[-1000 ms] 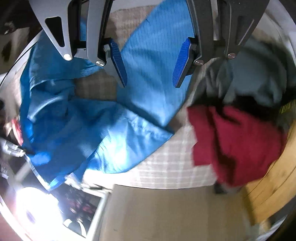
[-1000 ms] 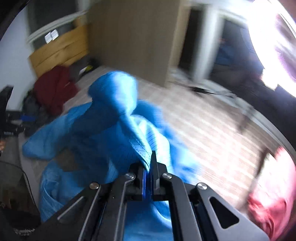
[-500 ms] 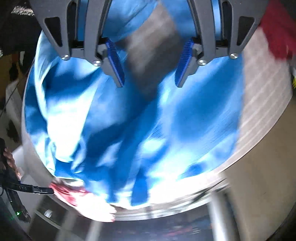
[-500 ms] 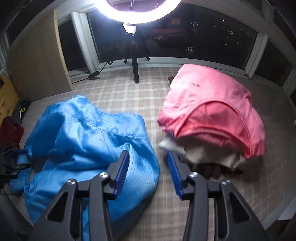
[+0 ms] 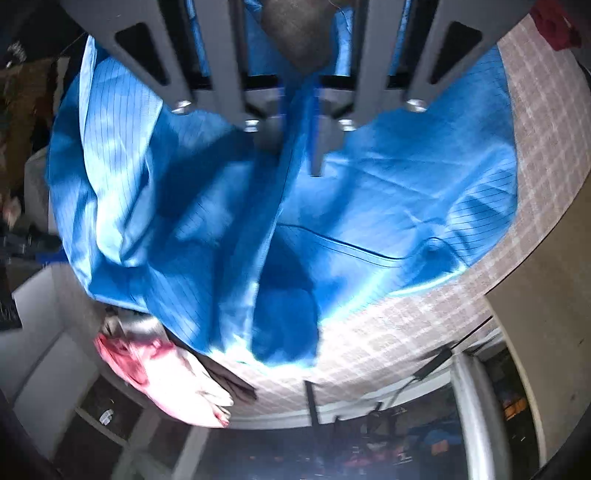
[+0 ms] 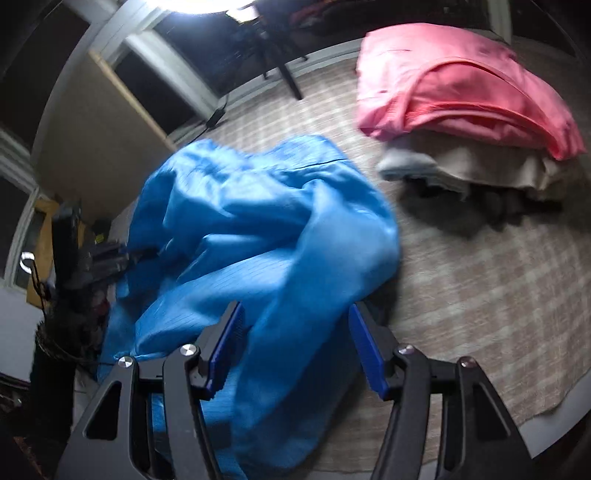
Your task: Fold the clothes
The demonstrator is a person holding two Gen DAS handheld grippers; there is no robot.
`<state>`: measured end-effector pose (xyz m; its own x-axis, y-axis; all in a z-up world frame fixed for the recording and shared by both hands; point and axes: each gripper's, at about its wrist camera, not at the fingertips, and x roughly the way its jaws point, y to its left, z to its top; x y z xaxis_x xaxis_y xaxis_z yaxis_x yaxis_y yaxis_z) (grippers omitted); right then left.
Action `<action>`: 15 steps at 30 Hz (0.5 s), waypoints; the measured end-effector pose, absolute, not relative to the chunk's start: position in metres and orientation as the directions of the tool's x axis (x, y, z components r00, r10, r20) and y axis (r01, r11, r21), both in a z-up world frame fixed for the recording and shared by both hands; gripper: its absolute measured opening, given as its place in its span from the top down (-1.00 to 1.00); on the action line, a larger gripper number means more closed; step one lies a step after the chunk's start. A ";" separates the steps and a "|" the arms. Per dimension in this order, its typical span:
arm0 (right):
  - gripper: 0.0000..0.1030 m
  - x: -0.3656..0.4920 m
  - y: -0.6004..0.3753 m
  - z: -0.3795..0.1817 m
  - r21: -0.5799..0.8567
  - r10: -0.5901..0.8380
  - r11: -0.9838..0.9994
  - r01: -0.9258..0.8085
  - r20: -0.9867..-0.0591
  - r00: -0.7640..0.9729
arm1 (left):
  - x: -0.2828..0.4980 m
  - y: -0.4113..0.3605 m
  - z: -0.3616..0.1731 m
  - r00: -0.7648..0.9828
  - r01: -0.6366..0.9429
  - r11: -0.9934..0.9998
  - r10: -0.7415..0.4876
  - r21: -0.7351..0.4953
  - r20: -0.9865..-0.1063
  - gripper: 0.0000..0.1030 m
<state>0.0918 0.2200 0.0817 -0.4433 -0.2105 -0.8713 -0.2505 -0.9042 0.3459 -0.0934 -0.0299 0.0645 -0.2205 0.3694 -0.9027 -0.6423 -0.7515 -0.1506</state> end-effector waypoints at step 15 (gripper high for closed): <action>0.98 0.087 0.228 0.179 -0.002 0.092 -0.989 -0.147 -0.792 -0.604 | -0.097 -0.176 0.199 -0.580 -0.453 -0.891 0.297 -0.002 -0.759 1.00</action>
<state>0.0867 0.2278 0.1793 -0.6042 0.0916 -0.7915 -0.1467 -0.9892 -0.0025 -0.0975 -0.1756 0.1990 -0.5800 0.2970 -0.7585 -0.4533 -0.8914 -0.0025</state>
